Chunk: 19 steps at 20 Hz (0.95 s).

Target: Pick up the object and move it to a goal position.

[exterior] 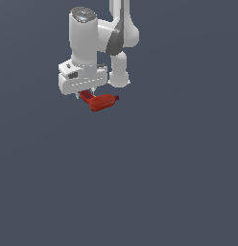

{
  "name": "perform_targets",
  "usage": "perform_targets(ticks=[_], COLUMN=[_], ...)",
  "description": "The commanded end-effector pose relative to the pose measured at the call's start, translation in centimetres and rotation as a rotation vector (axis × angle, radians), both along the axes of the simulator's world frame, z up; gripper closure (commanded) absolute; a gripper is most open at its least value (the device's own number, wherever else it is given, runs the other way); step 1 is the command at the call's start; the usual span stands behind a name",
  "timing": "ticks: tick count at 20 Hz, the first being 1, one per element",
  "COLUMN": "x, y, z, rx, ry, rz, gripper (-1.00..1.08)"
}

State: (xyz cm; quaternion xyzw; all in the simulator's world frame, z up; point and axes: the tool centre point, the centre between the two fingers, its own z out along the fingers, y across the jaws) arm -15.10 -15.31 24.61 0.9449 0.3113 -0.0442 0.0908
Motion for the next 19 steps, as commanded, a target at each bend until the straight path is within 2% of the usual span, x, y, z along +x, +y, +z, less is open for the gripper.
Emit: perform_targets(ticks=[1, 10, 19], x=[-0.9, -3.3, -3.9], y=[-1.6, -6.1, -7.7], z=[2.4, 8.8, 11.1], rx=[0.0, -0.002, -0.004], ry=[-0.004, -0.004, -0.003], rz=[0.001, 0.0, 0.0], gripper=[1.08, 1.08, 1.08])
